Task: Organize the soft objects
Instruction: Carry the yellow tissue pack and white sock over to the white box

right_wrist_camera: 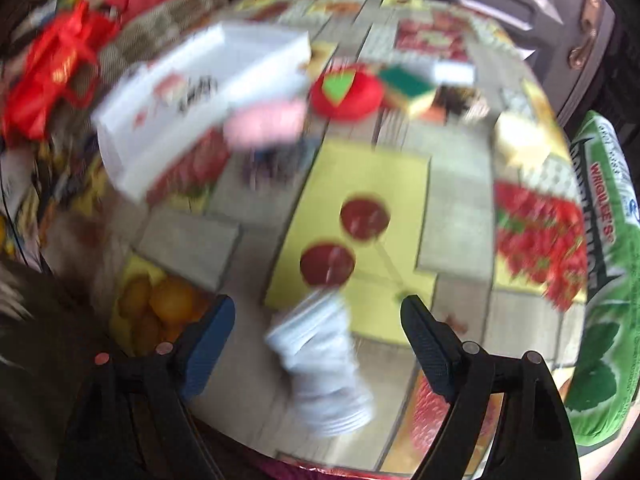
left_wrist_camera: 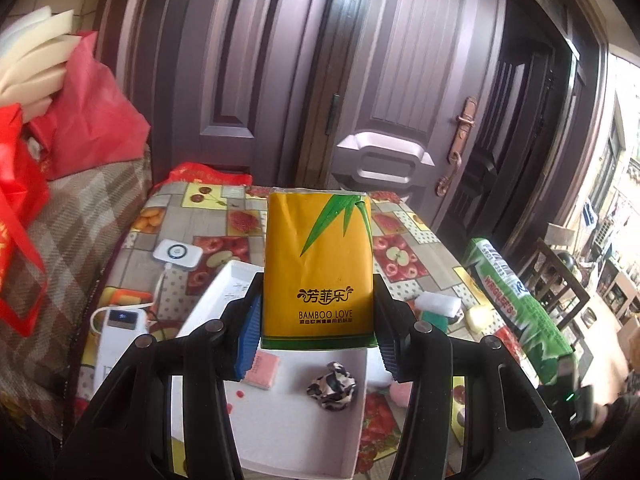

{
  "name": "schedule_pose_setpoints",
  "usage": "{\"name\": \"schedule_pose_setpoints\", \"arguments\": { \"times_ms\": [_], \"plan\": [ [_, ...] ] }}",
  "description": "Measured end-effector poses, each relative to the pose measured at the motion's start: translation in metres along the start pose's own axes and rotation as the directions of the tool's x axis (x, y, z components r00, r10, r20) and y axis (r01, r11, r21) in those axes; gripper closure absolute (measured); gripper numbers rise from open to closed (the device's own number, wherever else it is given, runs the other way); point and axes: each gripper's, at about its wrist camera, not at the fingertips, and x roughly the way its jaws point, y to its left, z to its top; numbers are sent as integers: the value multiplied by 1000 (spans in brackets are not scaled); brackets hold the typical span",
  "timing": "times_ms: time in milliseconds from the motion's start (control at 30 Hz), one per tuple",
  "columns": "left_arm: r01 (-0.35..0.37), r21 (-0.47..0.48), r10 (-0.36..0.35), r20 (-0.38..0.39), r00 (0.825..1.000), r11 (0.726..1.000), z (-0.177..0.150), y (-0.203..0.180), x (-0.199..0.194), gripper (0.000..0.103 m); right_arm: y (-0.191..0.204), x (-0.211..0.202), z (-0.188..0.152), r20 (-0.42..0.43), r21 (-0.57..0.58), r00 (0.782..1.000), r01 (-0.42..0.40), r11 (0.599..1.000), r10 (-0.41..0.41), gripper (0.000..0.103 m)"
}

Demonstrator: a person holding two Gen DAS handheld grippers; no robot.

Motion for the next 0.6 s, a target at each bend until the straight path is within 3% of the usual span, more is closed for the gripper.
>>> {"name": "schedule_pose_setpoints", "arguments": {
  "times_ms": [33,167,300,400,467,500,600],
  "plan": [
    [6,5,-6,-2,1000,1000,0,-3,1,54,2,9,-5,-20,-9,1000,17,1000,-17,20],
    [16,26,-15,-5,1000,1000,1,-8,1,54,17,33,-15,-75,-93,995,63,994,-70,68],
    [6,12,-6,-1,1000,1000,1,-3,-1,54,22,20,-4,-13,-115,995,93,989,-96,71],
    [-3,6,3,5,1000,1000,0,0,-4,54,24,-14,18,136,-89,985,121,989,-108,71],
    [-10,6,10,15,1000,1000,2,1,-7,54,26,-47,36,276,-59,953,147,987,-125,71],
    [-12,8,12,19,1000,1000,2,0,-8,54,28,-67,48,355,-42,925,164,986,-139,71],
    [-26,23,26,33,999,999,7,1,-12,54,32,-123,83,564,20,811,177,984,-157,71]
  ]
}}
